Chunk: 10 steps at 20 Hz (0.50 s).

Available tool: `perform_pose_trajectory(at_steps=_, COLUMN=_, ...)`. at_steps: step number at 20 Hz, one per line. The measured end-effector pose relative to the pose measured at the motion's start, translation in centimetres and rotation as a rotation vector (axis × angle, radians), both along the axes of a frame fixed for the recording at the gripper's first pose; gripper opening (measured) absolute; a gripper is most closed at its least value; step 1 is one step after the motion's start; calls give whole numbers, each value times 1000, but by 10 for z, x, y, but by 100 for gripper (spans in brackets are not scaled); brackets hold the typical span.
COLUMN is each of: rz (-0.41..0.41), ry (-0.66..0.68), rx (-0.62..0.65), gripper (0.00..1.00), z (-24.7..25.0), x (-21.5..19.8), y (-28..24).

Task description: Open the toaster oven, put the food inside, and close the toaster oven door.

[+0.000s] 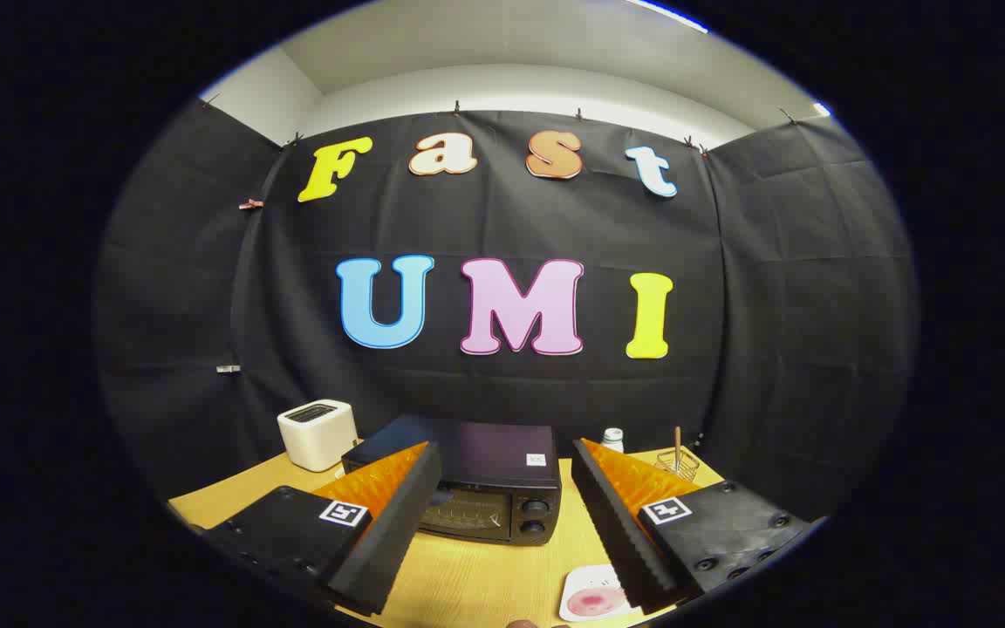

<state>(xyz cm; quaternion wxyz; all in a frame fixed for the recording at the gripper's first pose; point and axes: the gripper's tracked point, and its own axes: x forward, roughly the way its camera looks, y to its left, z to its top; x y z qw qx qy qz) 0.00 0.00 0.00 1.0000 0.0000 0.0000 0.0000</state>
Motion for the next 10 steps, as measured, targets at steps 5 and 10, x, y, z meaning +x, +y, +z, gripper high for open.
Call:
perform_pose_trajectory(at_steps=5, rz=-16, ry=39, rx=-35, gripper=98, z=-14, x=-9, y=-8)
perform_pose_trajectory(at_steps=10, rz=-33, ry=47, rx=-40, gripper=98, z=-16, x=-19, y=-14)
